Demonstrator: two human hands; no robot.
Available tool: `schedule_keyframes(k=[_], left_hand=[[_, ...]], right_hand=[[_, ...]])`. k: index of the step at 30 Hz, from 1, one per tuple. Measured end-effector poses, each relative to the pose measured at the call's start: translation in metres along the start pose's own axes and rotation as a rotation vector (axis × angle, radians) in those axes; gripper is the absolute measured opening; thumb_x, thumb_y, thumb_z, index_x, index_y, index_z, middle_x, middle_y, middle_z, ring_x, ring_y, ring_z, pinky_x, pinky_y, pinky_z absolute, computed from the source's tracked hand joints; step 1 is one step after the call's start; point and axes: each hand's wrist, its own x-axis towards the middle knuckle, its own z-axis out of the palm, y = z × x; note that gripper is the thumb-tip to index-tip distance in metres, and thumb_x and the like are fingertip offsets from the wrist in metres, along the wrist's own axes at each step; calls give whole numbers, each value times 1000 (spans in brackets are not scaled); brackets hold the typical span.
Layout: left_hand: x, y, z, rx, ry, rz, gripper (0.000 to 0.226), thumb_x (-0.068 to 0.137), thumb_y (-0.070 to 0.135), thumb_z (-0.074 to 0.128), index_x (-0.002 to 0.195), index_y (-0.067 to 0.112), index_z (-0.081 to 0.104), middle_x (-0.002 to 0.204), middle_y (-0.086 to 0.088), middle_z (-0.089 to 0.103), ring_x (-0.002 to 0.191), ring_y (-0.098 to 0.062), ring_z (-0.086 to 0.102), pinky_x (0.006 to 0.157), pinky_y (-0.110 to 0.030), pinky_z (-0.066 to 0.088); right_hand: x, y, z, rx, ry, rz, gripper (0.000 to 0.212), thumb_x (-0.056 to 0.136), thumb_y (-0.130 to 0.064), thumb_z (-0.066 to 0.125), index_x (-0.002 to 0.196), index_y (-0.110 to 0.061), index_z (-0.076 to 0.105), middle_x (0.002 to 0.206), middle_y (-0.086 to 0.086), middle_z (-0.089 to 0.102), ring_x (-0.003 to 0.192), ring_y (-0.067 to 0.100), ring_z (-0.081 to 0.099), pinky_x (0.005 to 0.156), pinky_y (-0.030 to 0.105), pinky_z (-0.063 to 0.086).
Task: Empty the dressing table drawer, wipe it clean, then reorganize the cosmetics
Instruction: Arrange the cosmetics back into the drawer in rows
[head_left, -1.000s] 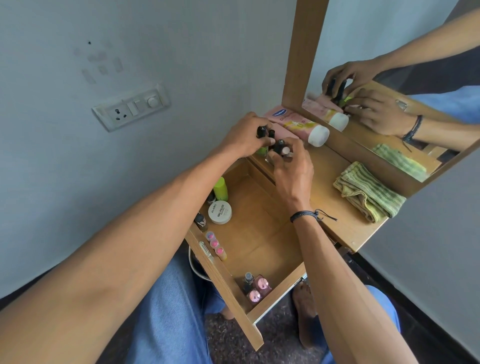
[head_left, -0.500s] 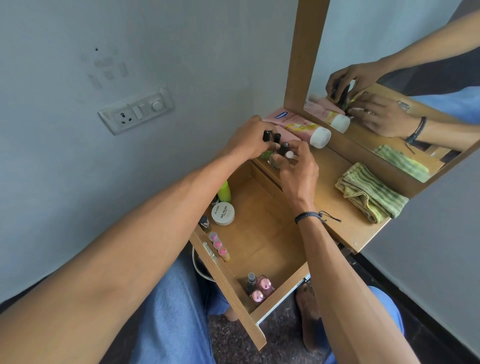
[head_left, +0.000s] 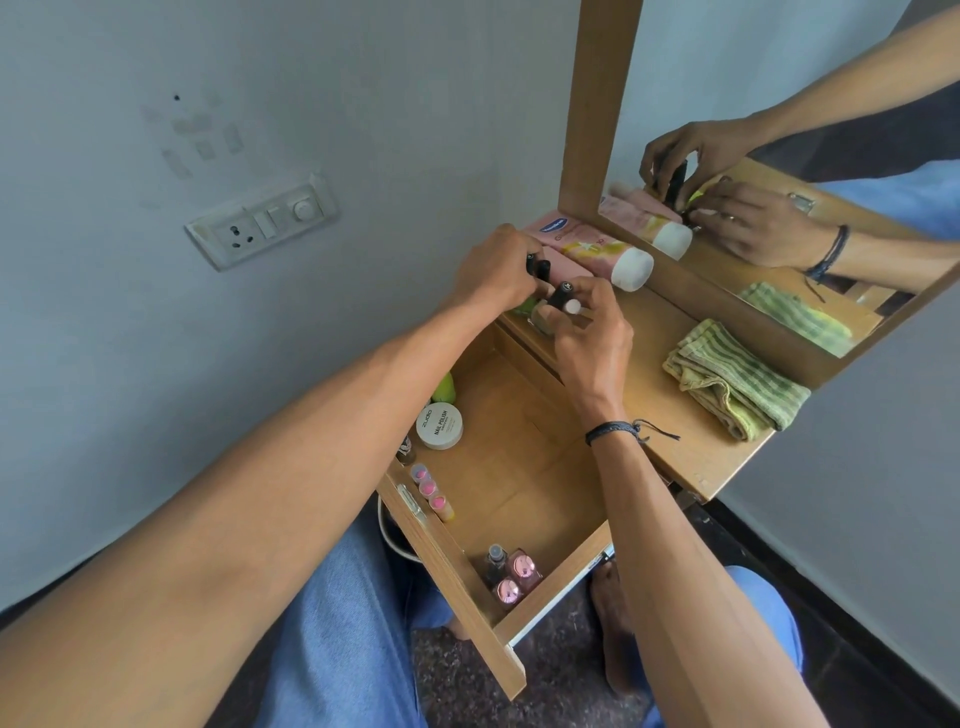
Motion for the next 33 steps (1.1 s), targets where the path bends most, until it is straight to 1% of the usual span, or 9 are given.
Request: schedule_keyframes(k=[6,10,13,19,23,26,28,31,33], left_hand=[[-4,-1,-1,34,-7,13,30,87,25,79,116,19,73,119,-4,59,92,-22,63,59,-17,37],[-3,0,0,59,-34,27,33,87,27,79,118,16,73,125,-5,59,93,-23,63,61,-18,36],[-3,3,0,58,-55,18,39,85,29,80,120,13,72,125,-5,58,96,-24,64,69,-25,44],[-6,6,1,53,-32,25,42,85,29,81,119,9,71,127,-6,57,97,-25,65,73,-27,52],[-10,3,0,59,-30,84,38,87,30,78,116,6,71,130,-7,55,97,-23,63,72,-22,43],[-14,-1,0,54,-35,108,31,87,31,78,105,6,74,132,-9,56,100,-24,63,73,-21,42],[-16,-3,0,53,-33,125,28,87,31,79,100,8,76,132,-10,57,102,-25,64,74,-20,42],[-18,-2,0,56,-46,162,27,88,29,78,102,7,75,134,-10,57,105,-25,63,74,-19,41],[-17,-1,-1,65,-56,171,30,88,27,77,110,7,74,135,-11,55,104,-25,63,74,-19,41]], right_hand=[[-1,-2,-3,20,25,-4,30,86,-21,77,112,-21,62,106,-7,68,94,8,62,82,41,56],[-2,-2,-9,62,24,28,29,87,-18,77,107,-27,59,101,-12,65,88,-16,57,75,18,51],[-4,2,-15,80,42,34,29,88,-14,77,112,-18,62,100,-10,65,86,-19,56,69,6,45],[-4,7,-15,90,76,21,32,88,-16,77,117,-16,64,105,-6,68,91,-15,57,74,9,47],[-5,7,-15,78,72,7,32,88,-17,77,116,-17,63,103,-7,68,90,-15,58,74,12,49],[-5,8,-15,78,75,5,32,88,-16,78,116,-16,63,101,-10,67,90,-17,57,74,7,46],[-5,9,-16,83,78,10,32,88,-17,78,116,-17,63,101,-12,68,93,-15,58,78,12,48],[-5,9,-16,85,84,6,32,88,-17,78,116,-18,63,105,-9,69,97,-9,60,82,21,52],[-6,9,-16,84,82,8,32,88,-17,78,116,-17,63,104,-11,69,95,-13,59,81,19,51]])
